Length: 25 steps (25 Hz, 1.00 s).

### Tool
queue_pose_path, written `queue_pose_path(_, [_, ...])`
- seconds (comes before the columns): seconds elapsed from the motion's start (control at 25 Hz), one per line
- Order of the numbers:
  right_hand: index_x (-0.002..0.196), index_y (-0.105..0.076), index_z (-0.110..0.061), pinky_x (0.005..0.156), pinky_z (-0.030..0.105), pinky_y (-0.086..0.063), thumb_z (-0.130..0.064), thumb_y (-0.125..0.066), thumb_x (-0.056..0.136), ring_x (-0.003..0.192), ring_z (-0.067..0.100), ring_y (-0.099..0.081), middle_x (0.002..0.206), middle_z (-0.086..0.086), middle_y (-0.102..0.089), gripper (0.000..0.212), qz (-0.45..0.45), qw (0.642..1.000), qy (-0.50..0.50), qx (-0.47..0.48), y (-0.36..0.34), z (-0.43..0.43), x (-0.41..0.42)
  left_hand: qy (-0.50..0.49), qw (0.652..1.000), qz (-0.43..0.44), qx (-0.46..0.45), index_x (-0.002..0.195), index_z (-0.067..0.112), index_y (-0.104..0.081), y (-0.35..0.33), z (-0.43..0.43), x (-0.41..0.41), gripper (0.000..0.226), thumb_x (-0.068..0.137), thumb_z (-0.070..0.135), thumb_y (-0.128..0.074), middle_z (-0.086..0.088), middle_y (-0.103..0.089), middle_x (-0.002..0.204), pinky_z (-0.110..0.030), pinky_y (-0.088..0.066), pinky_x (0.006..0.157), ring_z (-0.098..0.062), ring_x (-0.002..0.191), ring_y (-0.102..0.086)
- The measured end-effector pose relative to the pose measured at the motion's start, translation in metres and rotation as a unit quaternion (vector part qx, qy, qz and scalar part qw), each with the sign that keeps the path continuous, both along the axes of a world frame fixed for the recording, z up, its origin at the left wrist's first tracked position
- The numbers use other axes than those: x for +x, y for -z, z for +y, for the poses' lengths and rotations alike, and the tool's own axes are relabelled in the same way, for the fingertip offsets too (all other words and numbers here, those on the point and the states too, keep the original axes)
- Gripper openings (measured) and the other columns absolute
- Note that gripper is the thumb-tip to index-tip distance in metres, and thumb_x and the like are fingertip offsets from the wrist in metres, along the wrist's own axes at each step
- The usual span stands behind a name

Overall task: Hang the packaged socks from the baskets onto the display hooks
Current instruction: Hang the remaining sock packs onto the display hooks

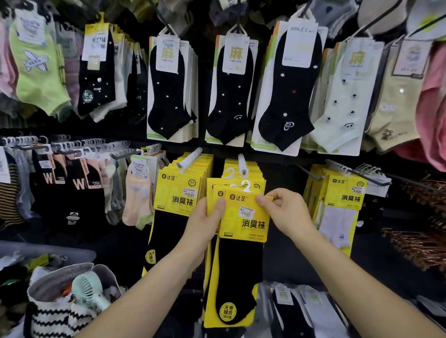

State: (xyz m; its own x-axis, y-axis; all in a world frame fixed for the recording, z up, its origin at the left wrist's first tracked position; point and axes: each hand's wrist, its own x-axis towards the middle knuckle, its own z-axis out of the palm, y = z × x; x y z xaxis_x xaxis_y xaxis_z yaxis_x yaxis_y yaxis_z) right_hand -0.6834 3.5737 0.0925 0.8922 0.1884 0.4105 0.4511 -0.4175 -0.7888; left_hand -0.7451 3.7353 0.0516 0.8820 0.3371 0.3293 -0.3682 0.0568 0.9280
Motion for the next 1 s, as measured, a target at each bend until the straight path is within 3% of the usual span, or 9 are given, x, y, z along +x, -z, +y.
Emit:
queue_pose_path(0.2, [0.078, -0.057, -0.022, 0.056, 0.021, -0.042, -0.035, -0.062, 0.087, 0.069, 0.007, -0.063, 0.07, -0.008, -0.066, 0.016, 0.014, 0.999, 0.032, 0.04, -0.003, -0.006, 0.009, -0.068, 0.997, -0.021, -0.014, 0.108, 0.022, -0.059, 0.001, 0.018, -0.003, 0.018, 0.097, 0.028, -0.046, 0.0, -0.066, 0.112, -0.043, -0.048, 0.097, -0.018, 0.107, -0.061])
queue_pose_path(0.36, [0.085, -0.059, -0.018, 0.065, 0.029, -0.047, -0.033, -0.06, 0.088, 0.078, 0.017, -0.062, 0.081, 0.001, -0.066, 0.016, 0.003, 0.998, 0.056, 0.027, -0.016, -0.002, 0.025, -0.111, 0.993, -0.046, 0.014, 0.106, 0.019, -0.058, 0.001, 0.048, -0.011, 0.016, 0.098, 0.023, -0.045, -0.007, -0.065, 0.115, -0.049, -0.047, 0.096, -0.024, 0.109, -0.061])
queue_pose_path(0.56, [0.081, -0.059, -0.021, 0.077, 0.039, -0.054, -0.035, -0.062, 0.087, 0.083, 0.023, -0.066, 0.086, 0.009, -0.07, 0.015, 0.0, 0.999, 0.035, -0.009, -0.013, 0.021, 0.036, -0.115, 0.992, -0.046, 0.031, 0.107, 0.021, -0.058, -0.001, 0.071, -0.018, 0.017, 0.098, 0.024, -0.044, -0.005, -0.068, 0.109, -0.042, -0.054, 0.087, -0.025, 0.104, -0.064])
queue_pose_path(0.76, [0.092, -0.058, -0.019, 0.07, 0.034, -0.05, -0.043, -0.063, 0.084, 0.082, 0.017, -0.061, 0.089, 0.001, -0.066, 0.026, 0.012, 0.996, 0.08, -0.049, -0.011, 0.025, 0.037, -0.09, 0.994, -0.057, 0.039, 0.111, 0.02, -0.058, 0.0, 0.066, -0.019, 0.019, 0.098, 0.022, -0.044, -0.006, -0.067, 0.113, -0.046, -0.052, 0.09, -0.024, 0.105, -0.064])
queue_pose_path(0.88, [0.106, -0.051, -0.02, 0.061, 0.025, -0.04, -0.039, -0.065, 0.083, 0.079, 0.013, -0.054, 0.086, -0.005, -0.055, 0.033, -0.042, 0.993, 0.109, -0.02, -0.008, 0.016, 0.023, -0.089, 0.994, -0.061, 0.024, 0.104, 0.024, -0.06, 0.001, 0.055, -0.017, 0.014, 0.095, 0.024, -0.049, 0.0, -0.069, 0.108, -0.044, -0.053, 0.089, -0.021, 0.103, -0.065])
queue_pose_path(1.0, [0.09, -0.054, -0.029, 0.059, 0.017, -0.038, -0.043, -0.061, 0.084, 0.076, 0.004, -0.054, 0.082, -0.011, -0.056, 0.017, -0.061, 0.998, 0.023, 0.01, -0.001, 0.012, 0.001, -0.089, 0.994, -0.057, 0.018, 0.101, 0.026, -0.062, 0.002, 0.037, -0.012, 0.011, 0.093, 0.025, -0.055, 0.003, -0.069, 0.106, -0.046, -0.052, 0.091, -0.02, 0.103, -0.065])
